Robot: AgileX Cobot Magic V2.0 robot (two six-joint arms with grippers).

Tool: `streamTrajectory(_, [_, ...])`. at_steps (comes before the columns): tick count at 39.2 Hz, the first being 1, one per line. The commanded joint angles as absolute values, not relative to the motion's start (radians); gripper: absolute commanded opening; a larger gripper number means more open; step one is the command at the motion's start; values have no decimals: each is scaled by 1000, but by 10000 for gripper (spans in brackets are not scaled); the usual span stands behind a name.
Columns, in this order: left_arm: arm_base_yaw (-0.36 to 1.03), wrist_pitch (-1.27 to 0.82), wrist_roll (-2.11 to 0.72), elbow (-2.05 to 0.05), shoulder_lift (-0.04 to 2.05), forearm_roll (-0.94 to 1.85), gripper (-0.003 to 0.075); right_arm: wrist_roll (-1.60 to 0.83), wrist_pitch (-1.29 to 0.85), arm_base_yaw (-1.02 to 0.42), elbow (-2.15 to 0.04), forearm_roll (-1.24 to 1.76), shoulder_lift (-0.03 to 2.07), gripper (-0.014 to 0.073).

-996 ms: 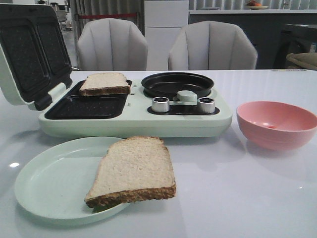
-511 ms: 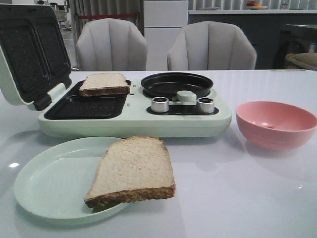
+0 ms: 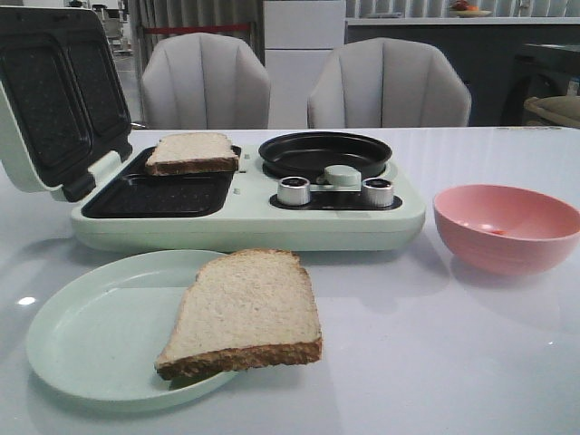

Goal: Make breakfast with bread and shrimp

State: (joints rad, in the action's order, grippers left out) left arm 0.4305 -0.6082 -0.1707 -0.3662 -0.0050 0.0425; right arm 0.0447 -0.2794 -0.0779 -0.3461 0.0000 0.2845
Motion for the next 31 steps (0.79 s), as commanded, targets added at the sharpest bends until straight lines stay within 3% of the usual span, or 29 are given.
streamTrajectory(1, [428, -522, -161, -391, -17, 55, 513, 45, -243, -75, -420, 14, 344, 591])
streamTrajectory(14, [428, -522, -161, -391, -17, 55, 513, 45, -386, -154, -556, 319, 673, 605])
streamTrajectory(31, [428, -522, -161, -391, -19, 55, 512, -64, -424, -326, -674, 620, 1145, 605])
